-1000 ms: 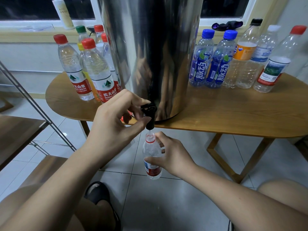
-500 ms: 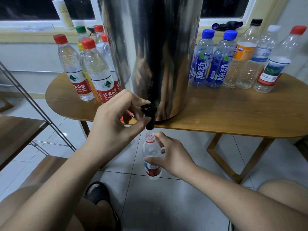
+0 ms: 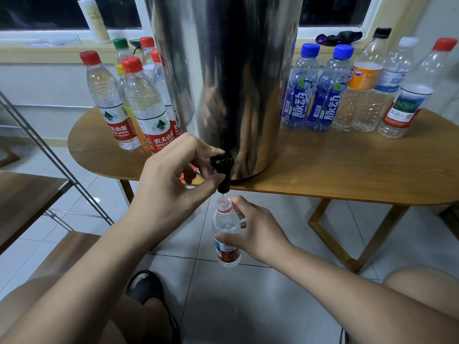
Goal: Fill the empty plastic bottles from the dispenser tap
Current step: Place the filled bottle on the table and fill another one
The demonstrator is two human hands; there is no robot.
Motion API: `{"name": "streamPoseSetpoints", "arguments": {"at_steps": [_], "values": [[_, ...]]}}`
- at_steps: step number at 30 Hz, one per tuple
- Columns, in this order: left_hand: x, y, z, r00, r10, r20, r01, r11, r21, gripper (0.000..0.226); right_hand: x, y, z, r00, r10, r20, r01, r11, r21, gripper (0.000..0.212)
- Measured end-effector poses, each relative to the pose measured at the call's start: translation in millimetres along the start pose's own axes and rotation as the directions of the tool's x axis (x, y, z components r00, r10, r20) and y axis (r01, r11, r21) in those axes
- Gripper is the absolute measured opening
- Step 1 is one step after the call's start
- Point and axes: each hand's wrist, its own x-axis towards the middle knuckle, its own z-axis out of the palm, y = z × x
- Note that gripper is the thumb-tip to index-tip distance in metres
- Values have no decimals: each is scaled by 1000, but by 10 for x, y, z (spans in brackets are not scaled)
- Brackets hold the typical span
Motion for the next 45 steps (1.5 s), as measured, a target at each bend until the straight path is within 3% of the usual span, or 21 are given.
{"name": "streamPoseSetpoints", "arguments": {"at_steps": [45], "values": [[-18,-38,9,1000,2,-8,-2,1000,-2,37,11,-20,-12,1000,-13,-12,13,1000,-9,67]]}}
